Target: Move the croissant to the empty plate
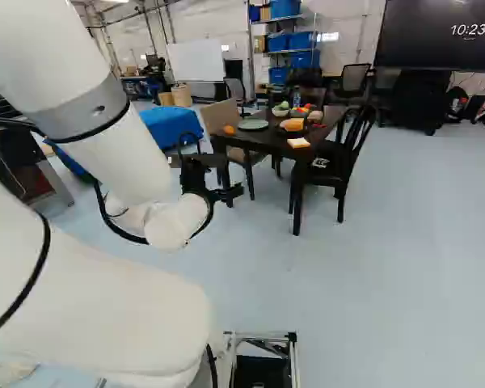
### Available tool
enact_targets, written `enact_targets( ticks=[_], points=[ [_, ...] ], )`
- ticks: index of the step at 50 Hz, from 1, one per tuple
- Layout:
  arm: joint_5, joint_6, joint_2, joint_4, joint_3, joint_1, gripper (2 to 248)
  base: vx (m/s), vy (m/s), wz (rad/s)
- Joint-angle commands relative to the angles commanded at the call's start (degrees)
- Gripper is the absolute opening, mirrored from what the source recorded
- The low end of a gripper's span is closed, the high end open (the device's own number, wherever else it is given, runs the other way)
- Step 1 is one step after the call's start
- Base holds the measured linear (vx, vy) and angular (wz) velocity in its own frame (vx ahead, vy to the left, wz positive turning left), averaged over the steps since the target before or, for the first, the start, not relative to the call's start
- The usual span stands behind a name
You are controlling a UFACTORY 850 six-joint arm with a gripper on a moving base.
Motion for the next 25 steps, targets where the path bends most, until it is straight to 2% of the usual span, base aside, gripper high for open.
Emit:
enact_targets(
  ticks=[25],
  points=[
    [0.0,0.0,0.0,0.0,0.0,0.0,247,0.000,0.000,0.000]
  ],
)
